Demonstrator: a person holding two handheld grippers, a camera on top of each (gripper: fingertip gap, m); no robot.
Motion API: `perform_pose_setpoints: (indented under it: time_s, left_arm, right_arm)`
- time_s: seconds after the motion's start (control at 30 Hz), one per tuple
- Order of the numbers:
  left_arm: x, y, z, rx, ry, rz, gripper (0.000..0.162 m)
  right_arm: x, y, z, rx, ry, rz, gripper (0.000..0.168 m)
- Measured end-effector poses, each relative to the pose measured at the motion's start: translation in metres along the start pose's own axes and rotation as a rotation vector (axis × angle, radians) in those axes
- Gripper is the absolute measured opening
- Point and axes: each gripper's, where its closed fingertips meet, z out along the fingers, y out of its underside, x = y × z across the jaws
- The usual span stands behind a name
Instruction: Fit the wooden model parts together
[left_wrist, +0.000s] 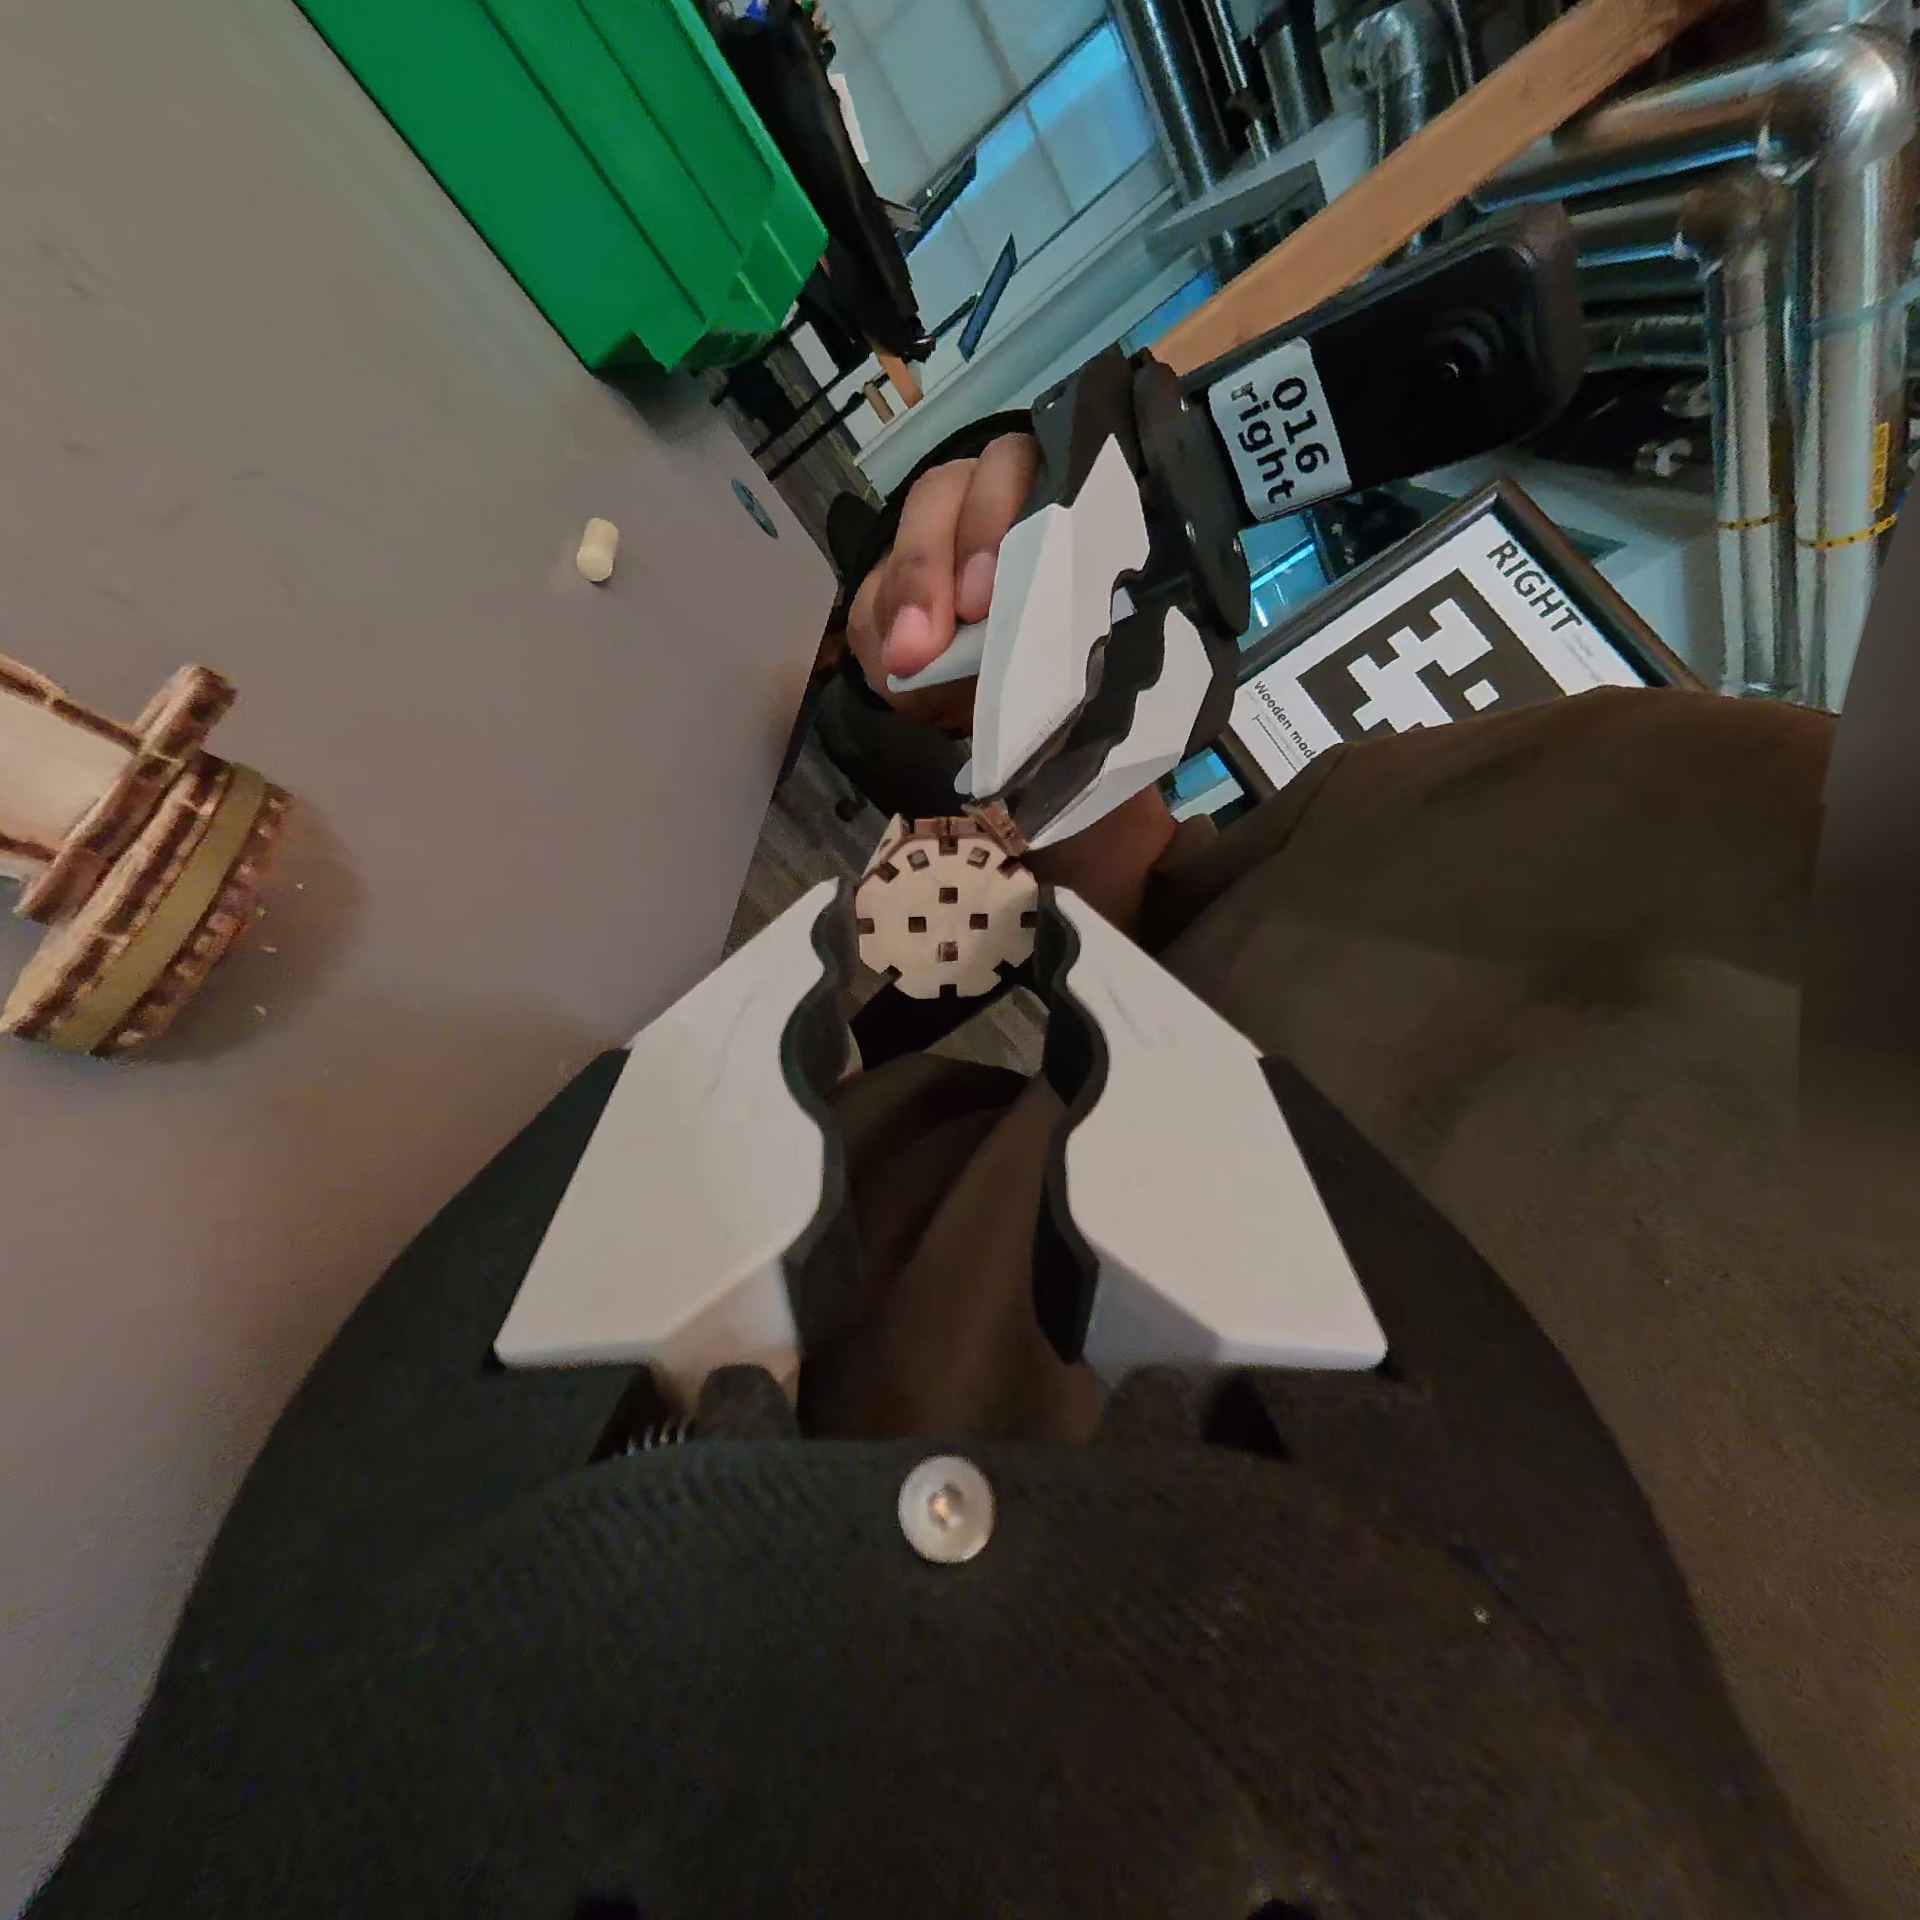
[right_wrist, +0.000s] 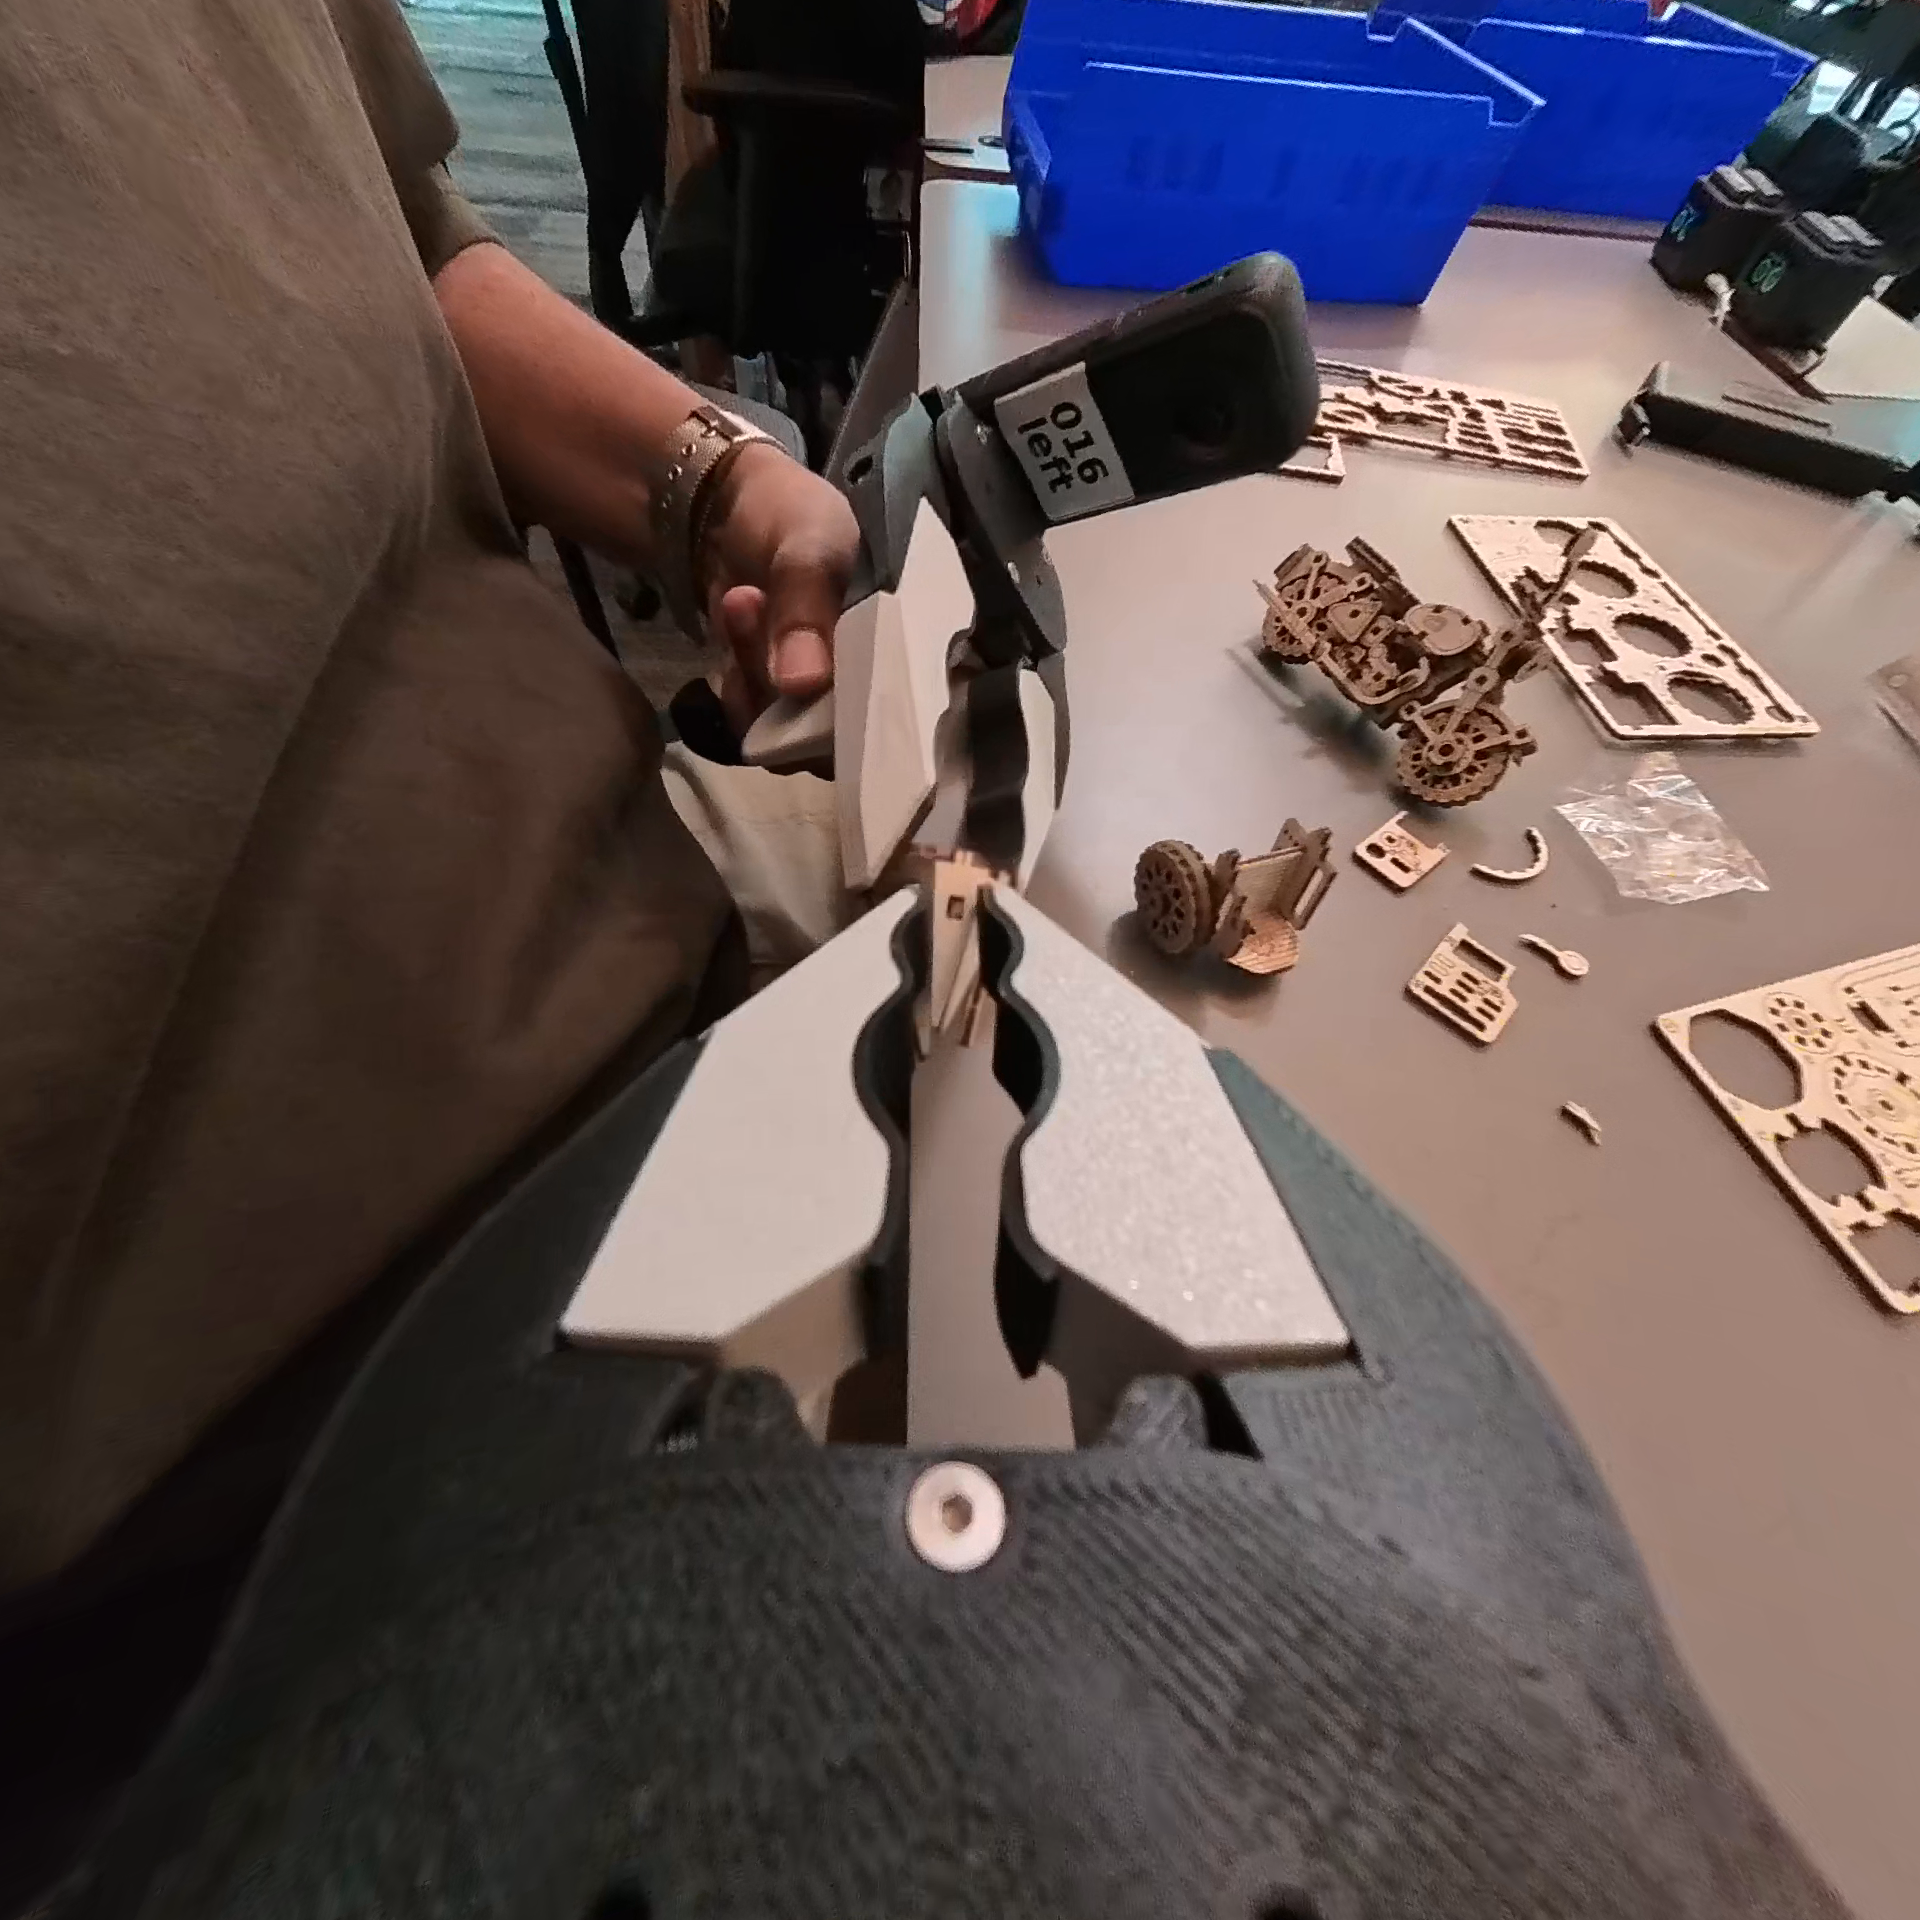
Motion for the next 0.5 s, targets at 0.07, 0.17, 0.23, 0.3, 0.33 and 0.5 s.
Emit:
perform_pose_setpoints:
  time_s: [0.07,0.17,0.23,0.3,0.33,0.5]
  left_arm:
    - [-0.0008,0.0009,0.0008,-0.001,-0.003,-0.002,0.030]
    - [0.0002,0.0040,0.0019,-0.020,0.000,0.009,0.030]
    - [0.0003,0.0042,0.0019,-0.022,-0.001,0.011,0.030]
    - [-0.0002,0.0050,0.0017,-0.026,-0.001,0.012,0.030]
    - [-0.0003,0.0059,0.0019,-0.032,-0.002,0.015,0.030]
    - [-0.0009,0.0062,0.0026,-0.034,-0.003,0.008,0.030]
  right_arm:
    - [-0.0033,0.0008,0.0007,-0.004,-0.016,-0.009,0.006]
    - [-0.0061,0.0019,0.0005,-0.003,-0.037,-0.011,0.006]
    - [-0.0062,0.0027,0.0007,-0.002,-0.043,0.000,0.006]
    - [-0.0067,0.0034,0.0012,-0.002,-0.047,-0.002,0.007]
    - [-0.0075,0.0041,0.0012,-0.003,-0.053,-0.003,0.006]
    - [-0.0068,0.0046,0.0008,0.005,-0.052,0.004,0.007]
